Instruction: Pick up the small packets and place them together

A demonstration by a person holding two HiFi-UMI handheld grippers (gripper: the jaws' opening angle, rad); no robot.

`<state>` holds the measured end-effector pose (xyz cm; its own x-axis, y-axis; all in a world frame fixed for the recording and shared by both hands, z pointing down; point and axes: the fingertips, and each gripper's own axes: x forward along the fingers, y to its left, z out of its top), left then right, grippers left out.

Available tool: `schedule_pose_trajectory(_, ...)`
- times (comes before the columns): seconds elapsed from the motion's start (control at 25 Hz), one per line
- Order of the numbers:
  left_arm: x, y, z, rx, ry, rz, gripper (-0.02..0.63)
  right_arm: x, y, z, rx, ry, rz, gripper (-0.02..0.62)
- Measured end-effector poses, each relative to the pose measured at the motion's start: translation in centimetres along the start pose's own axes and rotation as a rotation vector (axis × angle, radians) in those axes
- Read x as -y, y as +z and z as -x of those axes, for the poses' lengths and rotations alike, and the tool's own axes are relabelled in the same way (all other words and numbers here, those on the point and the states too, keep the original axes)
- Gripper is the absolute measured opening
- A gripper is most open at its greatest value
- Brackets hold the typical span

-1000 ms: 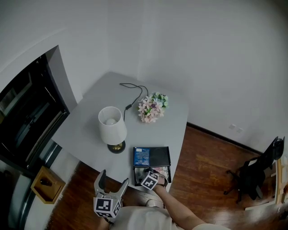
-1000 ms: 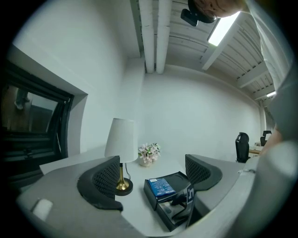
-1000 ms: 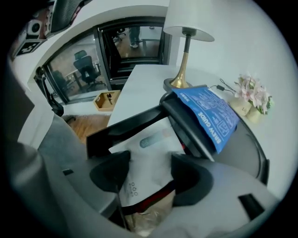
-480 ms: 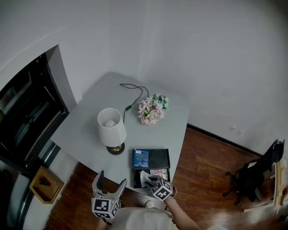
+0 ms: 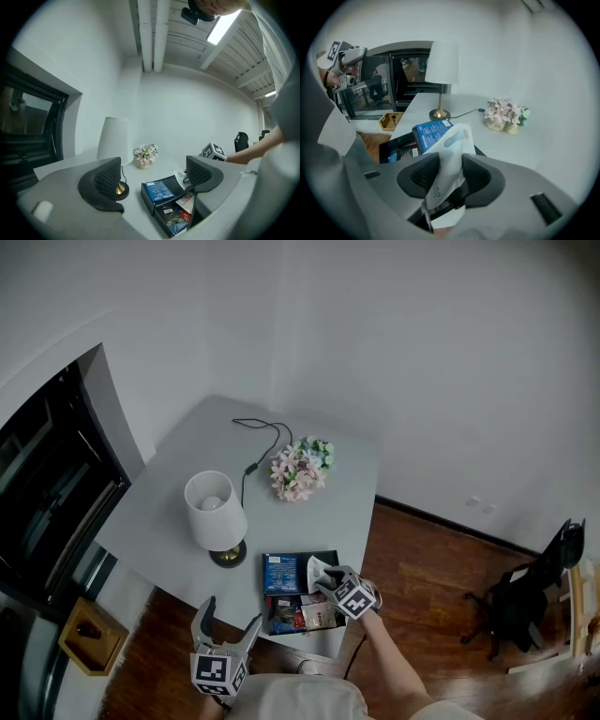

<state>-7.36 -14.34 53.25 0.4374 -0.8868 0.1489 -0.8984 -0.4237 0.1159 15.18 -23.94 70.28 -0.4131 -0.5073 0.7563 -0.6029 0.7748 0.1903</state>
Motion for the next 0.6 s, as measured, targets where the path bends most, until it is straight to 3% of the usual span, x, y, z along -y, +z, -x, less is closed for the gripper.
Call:
schedule_pose_trajectory(0.24,-0.8,0.4,0.8,0.01,0.039,0.005,0.442,1.5,-2.0,-3.1,-0.125,0.076,0.062,0.181)
schedule_pose_trajectory(0.36,-1.2,0.3,1.1,0.008,0.058,0.011,0.437,2.1,-2.2,-3.9,-0.136,0.091,0.063,0.195)
schedule_pose_trajectory(0.44,-1.2,0.2,1.2,0.005,0.063,0.012,0.437,2.2,-2.6,-4.3,-0.151,0.11,0.06,0.287)
schedule_pose_trajectory(0.6,-0.9,0.1,1.2,0.0,0.054,0.01,0.437,2.9,-2.5,-4.2,-0.127,0.069,0.058,0.288)
